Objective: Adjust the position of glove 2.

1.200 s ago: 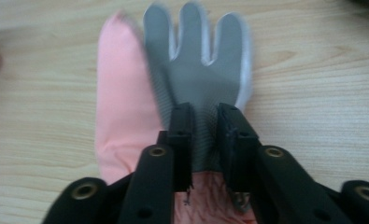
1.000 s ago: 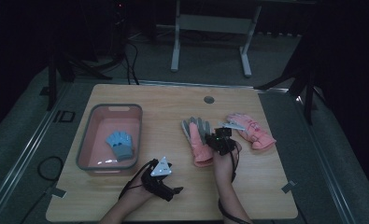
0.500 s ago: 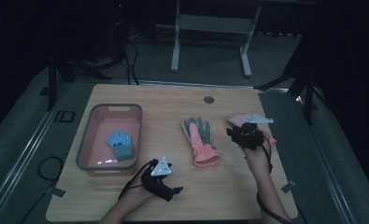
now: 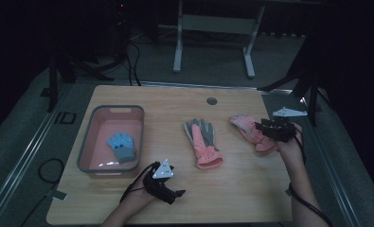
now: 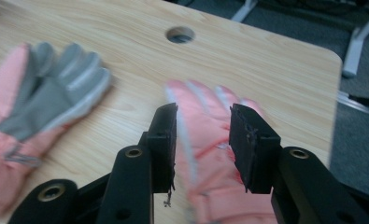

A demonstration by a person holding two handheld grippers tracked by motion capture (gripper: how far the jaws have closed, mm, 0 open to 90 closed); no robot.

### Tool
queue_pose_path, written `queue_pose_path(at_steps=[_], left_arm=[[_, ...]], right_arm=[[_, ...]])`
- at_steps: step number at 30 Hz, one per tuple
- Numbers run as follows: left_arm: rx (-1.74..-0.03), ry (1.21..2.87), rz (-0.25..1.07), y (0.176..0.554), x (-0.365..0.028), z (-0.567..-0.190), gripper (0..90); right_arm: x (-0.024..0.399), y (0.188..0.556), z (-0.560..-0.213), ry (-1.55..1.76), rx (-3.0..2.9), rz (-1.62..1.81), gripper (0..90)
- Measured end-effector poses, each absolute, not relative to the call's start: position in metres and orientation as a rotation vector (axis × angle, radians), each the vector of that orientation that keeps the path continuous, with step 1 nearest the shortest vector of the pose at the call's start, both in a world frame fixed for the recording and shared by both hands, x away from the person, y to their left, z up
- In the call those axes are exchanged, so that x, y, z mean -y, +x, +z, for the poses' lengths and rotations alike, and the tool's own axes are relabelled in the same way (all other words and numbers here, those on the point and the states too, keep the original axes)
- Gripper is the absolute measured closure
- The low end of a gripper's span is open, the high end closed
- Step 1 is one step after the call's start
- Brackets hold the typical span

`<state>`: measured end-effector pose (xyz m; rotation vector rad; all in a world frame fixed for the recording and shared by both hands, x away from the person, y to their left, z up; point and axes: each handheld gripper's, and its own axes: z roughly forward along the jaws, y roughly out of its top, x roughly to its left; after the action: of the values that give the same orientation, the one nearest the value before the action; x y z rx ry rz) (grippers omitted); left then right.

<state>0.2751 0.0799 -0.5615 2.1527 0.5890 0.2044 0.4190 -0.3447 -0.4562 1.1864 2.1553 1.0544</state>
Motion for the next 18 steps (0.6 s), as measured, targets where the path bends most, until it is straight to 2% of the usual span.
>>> queue_pose_path(at_steps=[7,11,16,18], left_arm=[[-0.596,2.149,0.200,0.276,-0.080,-0.562,3.9],[-0.594,2.147,0.193,0.276,-0.081,-0.562,3.9],[-0.596,2.148,0.190,0.276,-0.081,-0.563,3.9],[-0.598,2.149,0.189,0.276,-0.081,-0.563,3.9]], right_arm=[[0.363,0.438,-0.469,1.232,-2.208,1.032,58.3],[0.365,0.452,-0.493,1.261,-2.294,1.014,55.5],[0.370,0.462,-0.521,1.308,-2.324,0.951,59.4],[0.370,0.463,-0.527,1.322,-2.329,0.967,65.4]])
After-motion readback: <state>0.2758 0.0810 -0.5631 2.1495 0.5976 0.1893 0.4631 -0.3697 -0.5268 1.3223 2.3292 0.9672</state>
